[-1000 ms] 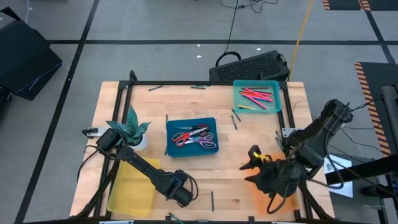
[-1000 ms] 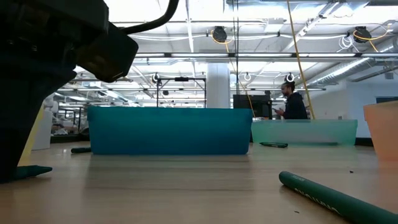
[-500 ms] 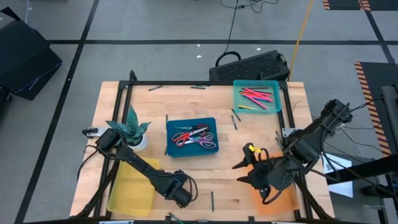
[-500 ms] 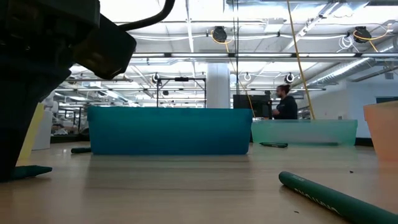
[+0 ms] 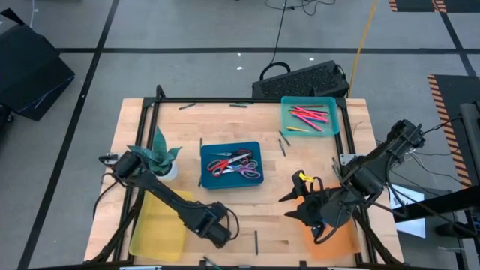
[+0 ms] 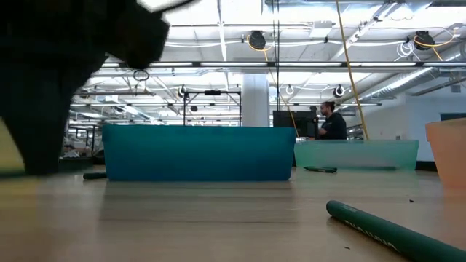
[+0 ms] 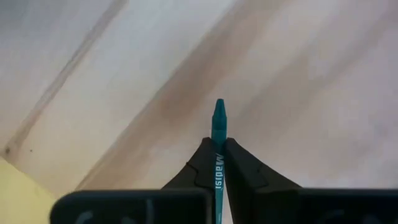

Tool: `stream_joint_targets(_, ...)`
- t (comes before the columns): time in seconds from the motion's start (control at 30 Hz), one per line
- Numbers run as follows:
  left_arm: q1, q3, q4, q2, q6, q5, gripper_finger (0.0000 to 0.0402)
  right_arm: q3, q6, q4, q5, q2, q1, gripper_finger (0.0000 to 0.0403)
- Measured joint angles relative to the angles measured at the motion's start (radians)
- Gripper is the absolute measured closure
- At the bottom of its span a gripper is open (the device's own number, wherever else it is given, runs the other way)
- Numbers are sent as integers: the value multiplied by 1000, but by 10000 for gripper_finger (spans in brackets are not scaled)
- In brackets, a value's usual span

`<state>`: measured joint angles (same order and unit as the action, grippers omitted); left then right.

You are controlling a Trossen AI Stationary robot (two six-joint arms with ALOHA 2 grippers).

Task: Sort crayons/erasers/pens/pencils in bins
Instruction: Put the green crayon into the yellow bin

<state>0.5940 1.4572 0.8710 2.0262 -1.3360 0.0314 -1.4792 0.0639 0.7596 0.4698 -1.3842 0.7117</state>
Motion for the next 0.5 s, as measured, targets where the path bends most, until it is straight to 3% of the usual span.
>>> stream_joint_targets(0.2, -2, 1, 6, -120, 117, 23, 384, 0, 0, 0, -1, 0, -25, 206)
stream_joint_targets(0.5, 34, 6, 114, -399, 149, 66, 384, 0, -3, -1, -3, 0, -44, 206)
